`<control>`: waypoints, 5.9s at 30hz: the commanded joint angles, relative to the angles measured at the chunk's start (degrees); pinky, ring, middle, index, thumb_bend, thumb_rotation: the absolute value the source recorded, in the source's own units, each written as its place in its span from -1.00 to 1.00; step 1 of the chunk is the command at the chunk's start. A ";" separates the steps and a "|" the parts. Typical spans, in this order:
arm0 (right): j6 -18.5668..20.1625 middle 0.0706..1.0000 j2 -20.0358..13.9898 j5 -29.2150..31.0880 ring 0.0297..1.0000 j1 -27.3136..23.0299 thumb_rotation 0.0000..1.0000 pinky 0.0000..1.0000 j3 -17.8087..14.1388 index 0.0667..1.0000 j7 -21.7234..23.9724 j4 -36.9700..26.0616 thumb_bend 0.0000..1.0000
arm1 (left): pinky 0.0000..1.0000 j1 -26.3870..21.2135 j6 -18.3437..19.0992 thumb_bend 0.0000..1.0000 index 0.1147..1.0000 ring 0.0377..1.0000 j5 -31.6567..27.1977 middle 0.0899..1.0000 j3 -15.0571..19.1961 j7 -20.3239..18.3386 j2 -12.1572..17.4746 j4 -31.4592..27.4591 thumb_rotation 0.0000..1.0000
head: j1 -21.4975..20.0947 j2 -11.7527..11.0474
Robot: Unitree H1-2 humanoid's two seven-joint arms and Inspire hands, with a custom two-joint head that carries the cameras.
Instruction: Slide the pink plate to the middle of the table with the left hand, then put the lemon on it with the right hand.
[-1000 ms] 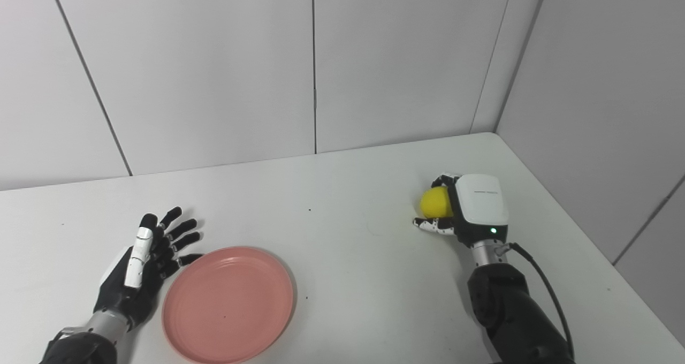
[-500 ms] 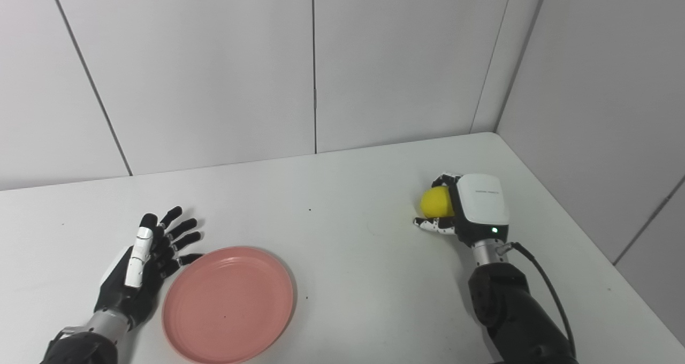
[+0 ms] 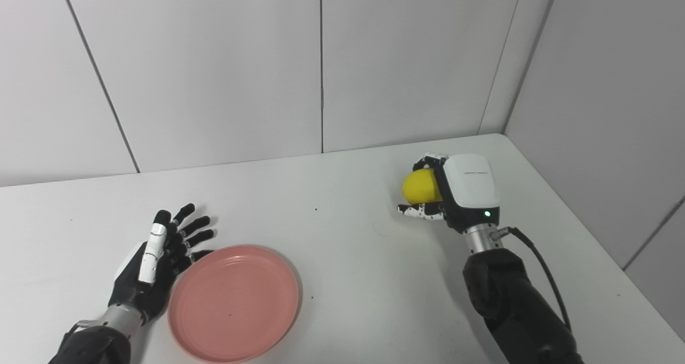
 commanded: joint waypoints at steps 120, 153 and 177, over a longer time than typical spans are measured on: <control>-7.09 -0.16 13.78 8.03 -0.33 -8.86 0.12 -0.45 17.67 0.15 43.05 -11.05 0.49 | 0.36 -3.69 -2.51 0.44 0.90 0.50 9.27 0.55 0.76 10.13 -6.76 13.32 1.00 | 13.63 1.62; -7.17 0.24 10.33 16.46 0.11 -14.04 0.70 -0.06 13.38 0.39 48.76 -13.95 1.00 | 0.32 -4.00 -2.75 0.46 0.93 0.52 9.08 0.55 0.89 9.99 -6.64 13.71 1.00 | 13.99 1.22; 2.29 0.77 20.53 44.47 0.77 -7.14 1.00 0.81 -9.20 0.80 36.19 -1.90 0.96 | 0.72 -4.55 -5.92 0.67 0.95 0.86 9.47 0.93 2.66 11.28 -5.30 11.03 0.91 | 14.60 1.11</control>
